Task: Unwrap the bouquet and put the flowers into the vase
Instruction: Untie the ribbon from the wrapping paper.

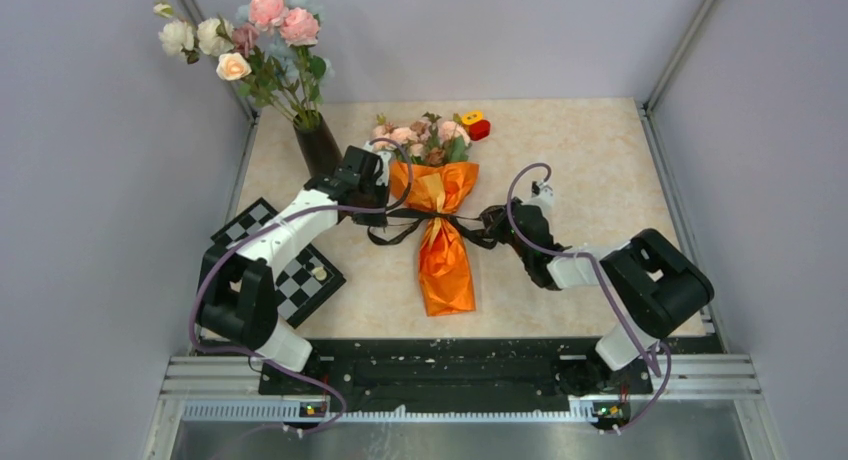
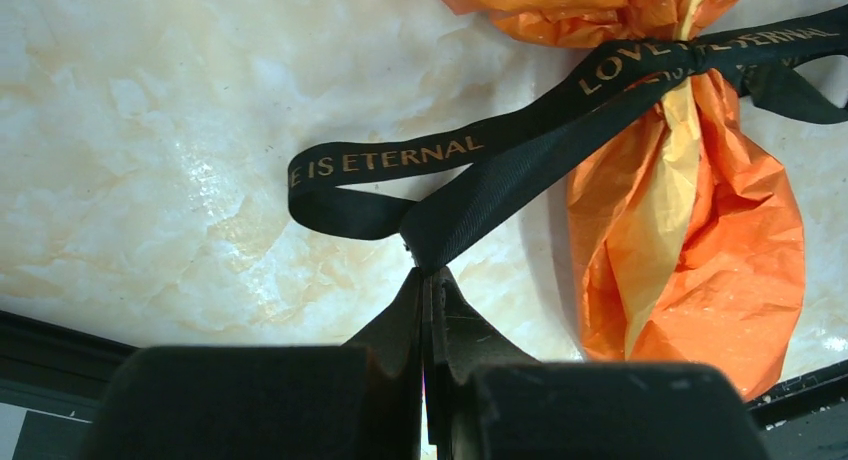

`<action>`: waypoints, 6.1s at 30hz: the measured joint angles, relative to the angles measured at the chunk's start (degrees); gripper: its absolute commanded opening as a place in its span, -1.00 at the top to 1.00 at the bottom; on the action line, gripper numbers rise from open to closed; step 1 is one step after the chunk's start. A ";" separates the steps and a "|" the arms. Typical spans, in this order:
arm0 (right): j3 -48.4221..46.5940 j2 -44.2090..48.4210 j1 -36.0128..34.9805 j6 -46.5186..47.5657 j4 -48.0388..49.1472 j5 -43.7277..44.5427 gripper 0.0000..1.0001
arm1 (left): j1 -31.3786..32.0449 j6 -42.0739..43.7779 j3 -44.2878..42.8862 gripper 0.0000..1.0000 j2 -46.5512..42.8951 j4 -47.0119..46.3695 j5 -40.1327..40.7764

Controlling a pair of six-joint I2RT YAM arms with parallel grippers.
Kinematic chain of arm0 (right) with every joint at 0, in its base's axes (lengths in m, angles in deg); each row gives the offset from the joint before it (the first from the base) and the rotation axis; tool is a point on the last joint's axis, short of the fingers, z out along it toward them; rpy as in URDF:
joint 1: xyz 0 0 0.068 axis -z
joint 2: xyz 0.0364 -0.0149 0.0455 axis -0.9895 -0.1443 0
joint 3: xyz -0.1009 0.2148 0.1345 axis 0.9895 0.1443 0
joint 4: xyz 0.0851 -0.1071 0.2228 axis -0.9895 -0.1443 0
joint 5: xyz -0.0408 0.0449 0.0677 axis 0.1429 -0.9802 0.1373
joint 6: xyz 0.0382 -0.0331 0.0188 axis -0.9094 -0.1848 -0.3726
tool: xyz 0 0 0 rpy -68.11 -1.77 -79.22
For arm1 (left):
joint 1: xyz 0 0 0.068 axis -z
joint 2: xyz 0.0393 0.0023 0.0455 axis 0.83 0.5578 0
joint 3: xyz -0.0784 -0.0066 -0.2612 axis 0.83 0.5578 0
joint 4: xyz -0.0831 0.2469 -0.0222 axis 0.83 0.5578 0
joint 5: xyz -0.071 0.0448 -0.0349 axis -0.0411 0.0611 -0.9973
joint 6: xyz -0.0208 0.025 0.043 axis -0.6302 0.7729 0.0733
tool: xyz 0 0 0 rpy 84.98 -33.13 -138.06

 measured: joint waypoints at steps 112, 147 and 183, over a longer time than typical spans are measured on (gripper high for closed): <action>-6.16 24.20 11.72 36.09 -19.34 -1.53 1.00 | -5.44 0.04 -0.02 1.00 5.49 0.92 2.10; -6.16 24.74 31.76 30.86 -24.37 -12.07 1.00 | -10.43 0.26 -0.02 1.00 6.45 1.14 2.97; -12.07 26.60 46.56 30.91 -29.29 -12.85 1.00 | -16.35 0.26 -0.02 1.00 5.68 1.18 2.51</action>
